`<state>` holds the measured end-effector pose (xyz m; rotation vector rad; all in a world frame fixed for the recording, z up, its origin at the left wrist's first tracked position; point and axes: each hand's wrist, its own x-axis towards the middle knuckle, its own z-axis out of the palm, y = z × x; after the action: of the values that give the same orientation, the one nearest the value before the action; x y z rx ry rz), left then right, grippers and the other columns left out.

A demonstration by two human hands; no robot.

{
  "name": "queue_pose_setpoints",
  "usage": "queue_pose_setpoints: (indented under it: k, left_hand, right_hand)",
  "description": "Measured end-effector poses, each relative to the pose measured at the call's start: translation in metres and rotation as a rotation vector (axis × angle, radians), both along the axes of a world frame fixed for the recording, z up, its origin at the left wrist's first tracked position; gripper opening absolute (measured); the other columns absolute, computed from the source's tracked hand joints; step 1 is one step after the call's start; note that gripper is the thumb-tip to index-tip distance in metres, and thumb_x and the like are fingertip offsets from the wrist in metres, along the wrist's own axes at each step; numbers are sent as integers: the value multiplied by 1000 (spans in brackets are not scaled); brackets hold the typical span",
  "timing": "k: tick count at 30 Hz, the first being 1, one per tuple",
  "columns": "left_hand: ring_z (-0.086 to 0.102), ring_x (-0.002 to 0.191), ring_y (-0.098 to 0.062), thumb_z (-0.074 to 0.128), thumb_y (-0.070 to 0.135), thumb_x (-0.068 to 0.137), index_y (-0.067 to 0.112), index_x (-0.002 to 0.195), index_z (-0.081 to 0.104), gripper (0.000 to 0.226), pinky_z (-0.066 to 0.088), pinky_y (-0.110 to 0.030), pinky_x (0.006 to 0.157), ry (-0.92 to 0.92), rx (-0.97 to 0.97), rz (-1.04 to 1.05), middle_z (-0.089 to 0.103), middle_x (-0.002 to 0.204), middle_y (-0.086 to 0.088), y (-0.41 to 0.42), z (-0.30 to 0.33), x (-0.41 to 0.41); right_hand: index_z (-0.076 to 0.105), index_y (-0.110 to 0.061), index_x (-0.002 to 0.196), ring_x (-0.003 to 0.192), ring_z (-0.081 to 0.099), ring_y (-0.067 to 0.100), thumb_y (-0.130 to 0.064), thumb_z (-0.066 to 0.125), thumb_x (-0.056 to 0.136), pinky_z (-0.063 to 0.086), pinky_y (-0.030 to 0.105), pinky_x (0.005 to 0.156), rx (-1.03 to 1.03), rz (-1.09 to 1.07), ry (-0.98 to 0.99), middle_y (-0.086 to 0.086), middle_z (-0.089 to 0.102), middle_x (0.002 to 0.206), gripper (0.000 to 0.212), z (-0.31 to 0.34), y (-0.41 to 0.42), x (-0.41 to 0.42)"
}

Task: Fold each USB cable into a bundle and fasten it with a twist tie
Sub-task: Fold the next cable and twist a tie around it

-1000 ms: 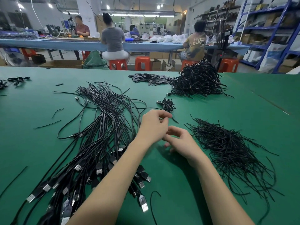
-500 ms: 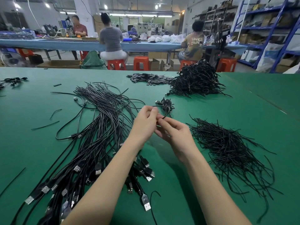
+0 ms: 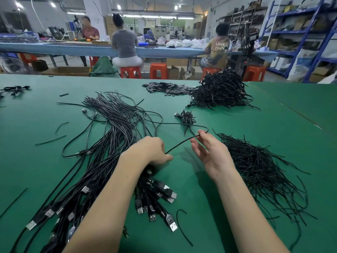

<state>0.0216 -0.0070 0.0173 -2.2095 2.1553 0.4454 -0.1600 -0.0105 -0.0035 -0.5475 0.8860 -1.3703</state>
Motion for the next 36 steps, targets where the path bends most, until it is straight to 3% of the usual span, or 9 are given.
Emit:
queue_pose_setpoints:
  k: [7,13,15,18,22,26,28,31,36]
  left_hand:
    - [62,57,-14,69,70,62,20,61,63,51,40,-25,56,-244,227,114,65,64,3,18,17,-12]
    - [64,90,-21,77,55,74,29,98,59,40,54,-35,85,63,108,-141,64,93,7,11,10,-14]
    - [68,83,-16,68,39,87,37,89,61,8,55,-31,84,226,65,-219,67,87,12,7,6,-14]
    - [65,68,-3,54,24,92,34,81,65,19,52,-23,72,286,-39,-209,71,79,13,1,-1,-8]
    - [63,51,-5,44,14,98,19,89,62,20,44,-14,51,529,-112,-17,71,73,2,-6,-12,-7]
    - [61,47,-11,43,22,106,6,111,47,17,40,-20,39,1155,-31,292,68,72,-8,-9,-14,-15]
    - [64,50,-12,48,26,105,2,113,48,26,43,-19,41,1488,34,376,72,68,-7,-7,-5,-18]
    - [63,54,-13,53,30,102,-3,115,47,36,46,-17,42,1932,142,424,71,70,-8,-4,9,-21]
    - [73,78,-21,29,47,105,5,106,65,56,58,-31,67,1893,355,233,75,90,-5,7,19,-25]
  right_hand:
    - [65,-5,109,60,60,15,-4,58,97,55,21,51,31,-21,135,6,58,82,15,2,-1,-5]
    - [66,-13,110,56,68,13,-3,59,97,55,20,50,-22,-15,160,7,68,84,18,11,1,-15]
    - [72,-13,105,60,72,15,-6,55,97,57,22,52,-57,43,361,3,76,88,20,16,3,-20]
    - [75,-21,102,71,76,16,-11,51,99,59,24,59,-166,103,735,-7,79,96,26,23,6,-37]
    - [79,-42,80,80,65,-5,-46,75,86,48,18,70,-362,309,1409,-23,72,89,7,26,9,-52]
    - [79,-32,76,98,70,21,-43,70,93,52,44,97,-509,386,1226,-4,76,94,22,28,16,-34]
    - [76,-22,80,82,72,35,-35,64,98,53,54,91,-555,453,1086,7,76,76,26,32,21,-24]
    - [78,-14,90,53,65,21,-30,63,100,55,35,64,-454,637,922,7,67,58,24,43,22,-24]
    - [76,-8,89,35,40,6,-28,62,99,42,19,40,-247,793,900,-1,51,49,26,54,25,-34]
